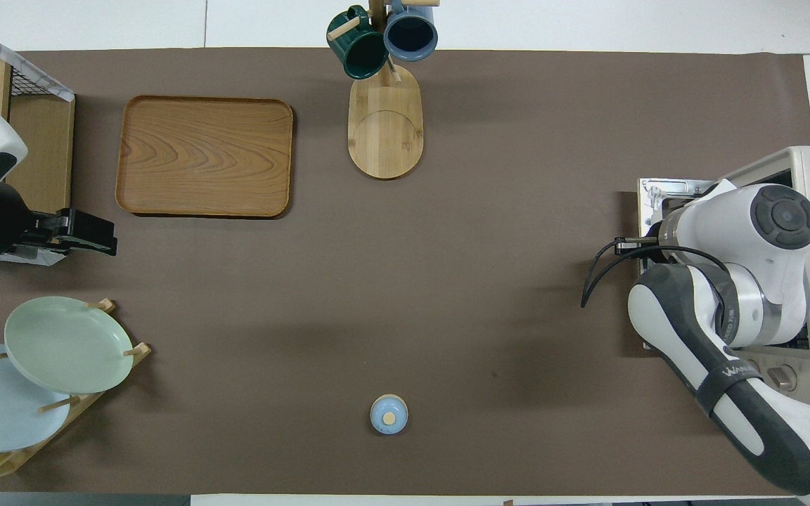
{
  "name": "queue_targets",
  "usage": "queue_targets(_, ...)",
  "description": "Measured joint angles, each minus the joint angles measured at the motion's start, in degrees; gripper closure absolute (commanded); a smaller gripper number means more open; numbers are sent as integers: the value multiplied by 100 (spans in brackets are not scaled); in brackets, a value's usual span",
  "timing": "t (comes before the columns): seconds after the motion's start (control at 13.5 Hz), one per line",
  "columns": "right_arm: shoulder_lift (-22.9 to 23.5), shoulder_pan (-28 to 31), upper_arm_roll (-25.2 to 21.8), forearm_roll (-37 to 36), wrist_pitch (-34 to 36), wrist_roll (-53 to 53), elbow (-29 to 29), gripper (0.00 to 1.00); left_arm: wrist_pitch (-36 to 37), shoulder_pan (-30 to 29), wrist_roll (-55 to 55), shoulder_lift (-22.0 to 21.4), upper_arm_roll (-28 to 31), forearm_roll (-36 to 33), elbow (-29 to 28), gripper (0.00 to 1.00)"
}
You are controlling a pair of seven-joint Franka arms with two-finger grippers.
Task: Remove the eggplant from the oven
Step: 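Pull the oven door open downward with the right gripper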
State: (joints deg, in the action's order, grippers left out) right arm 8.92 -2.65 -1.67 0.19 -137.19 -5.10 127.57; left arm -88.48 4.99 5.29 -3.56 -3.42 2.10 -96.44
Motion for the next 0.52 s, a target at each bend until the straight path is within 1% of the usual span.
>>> queue_targets(0.15, 99, 0, -9, 55, -35, 0, -19, 100, 0, 0, 0, 0, 0, 0, 0, 0)
queue_targets(0.3, 92, -12, -12, 60, -29, 0, -27, 100, 0, 0, 0, 0, 0, 0, 0, 0)
queue_targets(0.37, 83, -65, -16, 60, -9, -11, -61, 84, 0, 0, 0, 0, 0, 0, 0, 0)
queue_targets(0.44, 64, -174, -20, 61, 106, -119, -143, 72, 0, -2, 0, 0, 0, 0, 0, 0)
queue_targets(0.52, 26, -302, -19, 61, 379, -304, -290, 65, 0, -3, 0, 0, 0, 0, 0, 0)
